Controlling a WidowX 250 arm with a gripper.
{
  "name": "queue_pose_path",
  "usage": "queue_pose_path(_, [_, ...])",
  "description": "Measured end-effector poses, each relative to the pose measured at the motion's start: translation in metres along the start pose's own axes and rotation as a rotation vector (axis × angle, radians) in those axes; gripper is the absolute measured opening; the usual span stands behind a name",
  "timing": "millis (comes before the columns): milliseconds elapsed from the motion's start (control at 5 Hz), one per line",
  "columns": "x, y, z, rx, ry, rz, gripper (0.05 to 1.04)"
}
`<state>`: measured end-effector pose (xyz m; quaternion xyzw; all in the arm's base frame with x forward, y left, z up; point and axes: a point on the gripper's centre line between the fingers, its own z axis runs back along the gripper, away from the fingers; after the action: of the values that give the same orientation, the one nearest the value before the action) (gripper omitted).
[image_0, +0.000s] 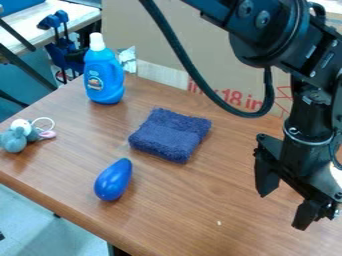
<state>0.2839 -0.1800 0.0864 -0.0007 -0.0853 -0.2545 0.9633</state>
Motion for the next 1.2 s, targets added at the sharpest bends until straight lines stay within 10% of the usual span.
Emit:
queue_pose_path(200, [-0.005,0.0,-0.011,0.0,0.035,-0.002,0.998])
queue_pose_path(800, [0.058,0.028,0.008,-0.072,-0.11,-0.061,0.998])
queue_pose_path(1200, [0.078,0.03,-0.001,-0.077,-0.061,-0.058,0.998])
